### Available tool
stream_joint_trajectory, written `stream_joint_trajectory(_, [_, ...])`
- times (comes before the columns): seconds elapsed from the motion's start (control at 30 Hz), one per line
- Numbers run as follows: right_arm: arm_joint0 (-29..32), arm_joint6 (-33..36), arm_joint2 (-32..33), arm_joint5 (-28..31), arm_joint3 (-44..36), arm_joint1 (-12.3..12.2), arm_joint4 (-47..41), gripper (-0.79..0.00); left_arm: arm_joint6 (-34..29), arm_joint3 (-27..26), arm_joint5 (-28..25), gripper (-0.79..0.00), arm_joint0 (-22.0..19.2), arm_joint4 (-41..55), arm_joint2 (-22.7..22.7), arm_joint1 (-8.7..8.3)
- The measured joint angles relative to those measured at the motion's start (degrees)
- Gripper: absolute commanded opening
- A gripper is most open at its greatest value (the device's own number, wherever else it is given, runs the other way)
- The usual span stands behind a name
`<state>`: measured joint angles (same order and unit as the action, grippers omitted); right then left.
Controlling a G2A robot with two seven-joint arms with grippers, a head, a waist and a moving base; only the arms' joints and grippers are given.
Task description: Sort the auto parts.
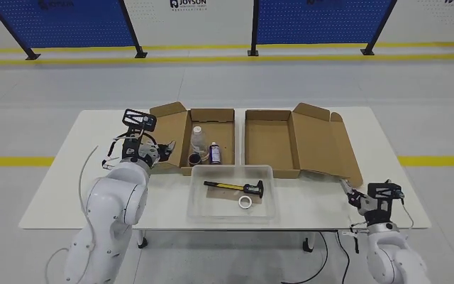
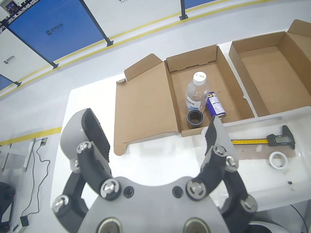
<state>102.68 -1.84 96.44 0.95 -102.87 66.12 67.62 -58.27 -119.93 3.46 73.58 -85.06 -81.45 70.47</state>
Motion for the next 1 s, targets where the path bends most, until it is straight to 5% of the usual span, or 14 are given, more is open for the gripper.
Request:
stream_joint_trajectory(0.23, [-1.13, 5.86, -2.02, -1.15, -7.54, 0.19, 7.62, 0.000, 0.00, 0.00, 0.00, 0.000, 0.00, -0.01, 0.00, 0.00])
stream_joint_trajectory(0.73, [-2.01, 6.79, -2.27, -0.21, -8.49, 0.21, 2.54, 0.000, 0.00, 0.00, 0.00, 0.000, 0.00, -0.01, 0.00, 0.00])
stream_joint_trajectory(1.0, [-8.98, 20.34, -6.40, 7.93, -14.04, -0.17, 4.75, 0.000, 0.00, 0.00, 0.00, 0.000, 0.00, -0.01, 0.00, 0.00])
